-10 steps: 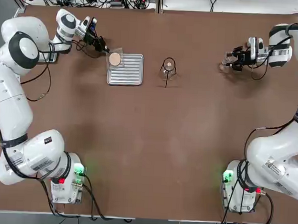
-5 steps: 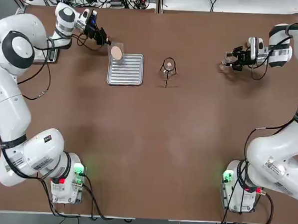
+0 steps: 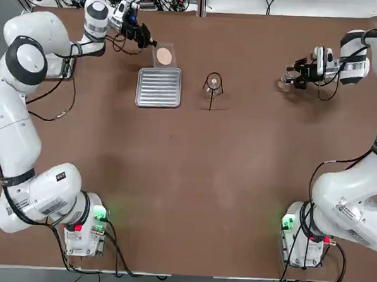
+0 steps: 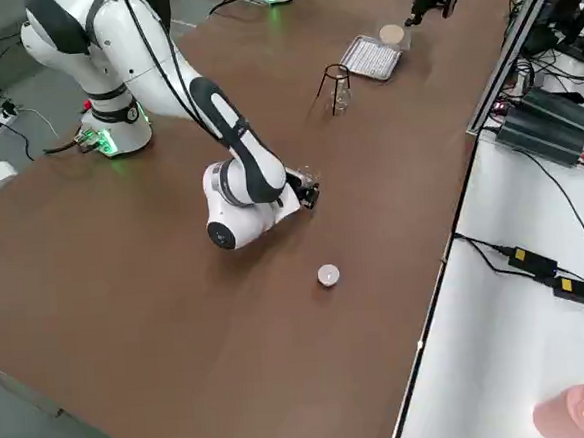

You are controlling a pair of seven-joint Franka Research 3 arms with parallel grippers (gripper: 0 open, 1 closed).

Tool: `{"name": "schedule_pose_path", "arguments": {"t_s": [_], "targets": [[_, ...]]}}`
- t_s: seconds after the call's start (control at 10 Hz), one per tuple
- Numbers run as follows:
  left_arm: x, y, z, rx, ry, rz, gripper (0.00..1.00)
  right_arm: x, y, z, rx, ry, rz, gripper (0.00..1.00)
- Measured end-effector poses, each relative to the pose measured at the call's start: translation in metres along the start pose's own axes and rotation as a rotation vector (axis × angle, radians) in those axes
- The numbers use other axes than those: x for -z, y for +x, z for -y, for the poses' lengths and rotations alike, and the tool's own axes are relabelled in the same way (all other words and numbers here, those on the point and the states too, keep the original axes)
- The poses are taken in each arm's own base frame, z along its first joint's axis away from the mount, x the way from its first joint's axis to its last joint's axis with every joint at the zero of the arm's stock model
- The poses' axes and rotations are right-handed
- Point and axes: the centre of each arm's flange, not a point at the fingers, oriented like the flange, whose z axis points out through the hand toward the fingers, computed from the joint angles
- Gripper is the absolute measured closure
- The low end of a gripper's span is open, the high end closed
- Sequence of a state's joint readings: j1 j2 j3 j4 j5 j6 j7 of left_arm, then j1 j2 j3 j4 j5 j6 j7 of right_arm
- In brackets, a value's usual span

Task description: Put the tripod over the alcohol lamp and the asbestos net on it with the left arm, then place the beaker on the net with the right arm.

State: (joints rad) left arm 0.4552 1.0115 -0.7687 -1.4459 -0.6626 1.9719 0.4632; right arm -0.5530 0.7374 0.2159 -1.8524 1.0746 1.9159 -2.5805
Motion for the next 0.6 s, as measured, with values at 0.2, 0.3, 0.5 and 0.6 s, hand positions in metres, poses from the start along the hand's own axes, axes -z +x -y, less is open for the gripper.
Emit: {"name": "schedule_pose_path", "arguments": {"t_s": [0.2, 0.3, 0.5, 0.6], "targets": [[-0.042, 0.007, -0.016, -0.057, -0.077, -0.040, 0.98, 0.000, 0.000, 0.000, 0.000, 0.000, 0.000, 0.42], [-0.063, 0.008, -0.023, -0.067, -0.093, -0.050, 0.98, 0.000, 0.000, 0.000, 0.000, 0.000, 0.000, 0.42], [-0.091, 0.007, -0.035, -0.073, -0.135, -0.046, 0.98, 0.000, 0.000, 0.000, 0.000, -0.001, 0.000, 0.42], [-0.106, 0.006, -0.041, -0.084, -0.167, -0.045, 0.98, 0.001, 0.000, 0.000, 0.000, -0.001, 0.000, 0.42]]}}
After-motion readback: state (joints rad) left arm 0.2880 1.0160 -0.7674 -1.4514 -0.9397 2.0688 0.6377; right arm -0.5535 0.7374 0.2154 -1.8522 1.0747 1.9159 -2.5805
